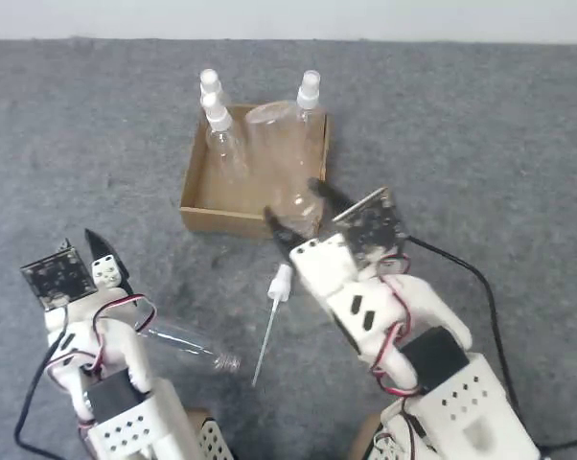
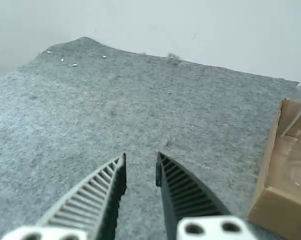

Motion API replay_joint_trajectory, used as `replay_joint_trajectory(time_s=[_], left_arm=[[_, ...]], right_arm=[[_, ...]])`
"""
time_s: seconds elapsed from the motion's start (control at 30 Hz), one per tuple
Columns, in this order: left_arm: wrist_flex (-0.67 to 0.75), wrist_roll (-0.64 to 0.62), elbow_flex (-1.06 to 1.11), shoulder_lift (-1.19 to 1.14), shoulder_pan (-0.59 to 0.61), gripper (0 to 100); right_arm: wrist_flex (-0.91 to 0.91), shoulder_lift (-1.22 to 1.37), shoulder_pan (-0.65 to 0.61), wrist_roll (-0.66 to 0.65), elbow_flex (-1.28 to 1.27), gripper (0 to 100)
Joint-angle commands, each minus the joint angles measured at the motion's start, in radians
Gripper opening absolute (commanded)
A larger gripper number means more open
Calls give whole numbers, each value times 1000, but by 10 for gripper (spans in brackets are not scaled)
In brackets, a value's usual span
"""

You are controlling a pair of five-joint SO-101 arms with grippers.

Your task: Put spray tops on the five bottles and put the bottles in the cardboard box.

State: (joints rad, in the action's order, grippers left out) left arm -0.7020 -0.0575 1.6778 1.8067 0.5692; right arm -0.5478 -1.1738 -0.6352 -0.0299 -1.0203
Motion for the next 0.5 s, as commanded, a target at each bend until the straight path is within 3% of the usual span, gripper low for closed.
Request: replay_joint_trajectory(time_s=[0.0,0.2,0.47], left_arm=[[32,-8,-24,18,3,95],[32,-8,-24,18,3,95],[32,-8,-24,18,3,95]], right_arm=[[25,-94,71,15,63,6],[-90,-186,94,14,58,6],[-289,-200,323,38,49,6]])
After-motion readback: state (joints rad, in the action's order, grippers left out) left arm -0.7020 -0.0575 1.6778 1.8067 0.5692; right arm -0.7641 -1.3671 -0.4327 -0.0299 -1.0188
